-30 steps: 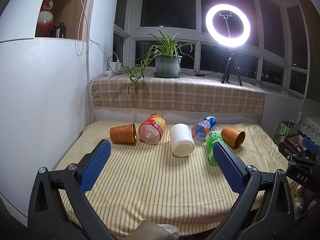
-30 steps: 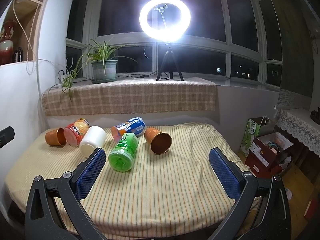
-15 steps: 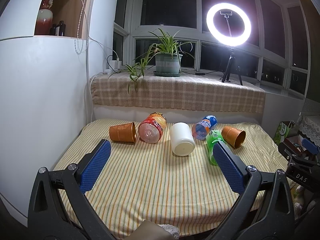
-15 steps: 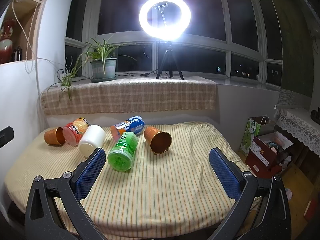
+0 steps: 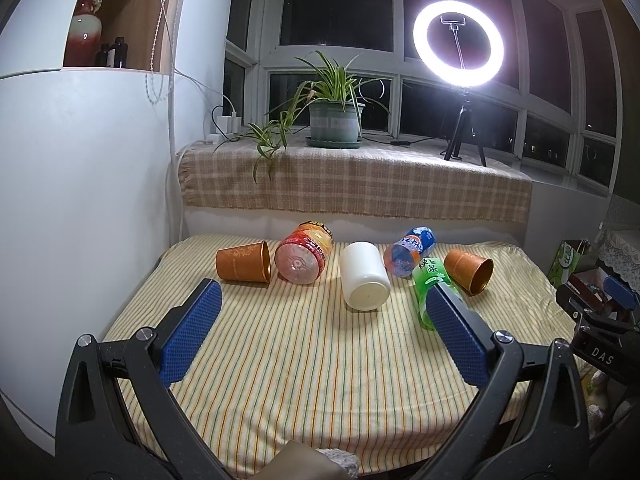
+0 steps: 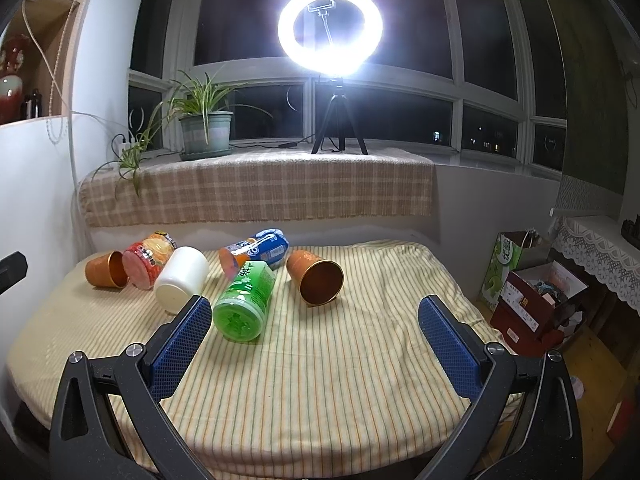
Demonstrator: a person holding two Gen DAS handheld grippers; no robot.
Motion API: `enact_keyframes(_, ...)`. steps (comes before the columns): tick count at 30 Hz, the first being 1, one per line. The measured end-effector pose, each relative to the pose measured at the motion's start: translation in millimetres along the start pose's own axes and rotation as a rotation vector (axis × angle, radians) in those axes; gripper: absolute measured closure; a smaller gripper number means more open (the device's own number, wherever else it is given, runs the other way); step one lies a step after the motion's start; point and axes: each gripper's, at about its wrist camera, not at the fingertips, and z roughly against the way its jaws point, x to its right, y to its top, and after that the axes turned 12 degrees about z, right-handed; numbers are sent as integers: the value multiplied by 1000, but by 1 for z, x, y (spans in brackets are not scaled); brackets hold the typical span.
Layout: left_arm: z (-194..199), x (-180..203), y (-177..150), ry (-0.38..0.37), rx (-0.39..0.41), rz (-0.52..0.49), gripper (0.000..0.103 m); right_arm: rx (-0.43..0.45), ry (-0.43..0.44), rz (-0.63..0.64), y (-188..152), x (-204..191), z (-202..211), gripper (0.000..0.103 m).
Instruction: Flip cup upright
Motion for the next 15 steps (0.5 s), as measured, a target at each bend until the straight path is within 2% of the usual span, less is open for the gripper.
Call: enact_keyframes(15,-16,0,-11,8,-33,6,0,-35,3,14,4,-1,-17,0)
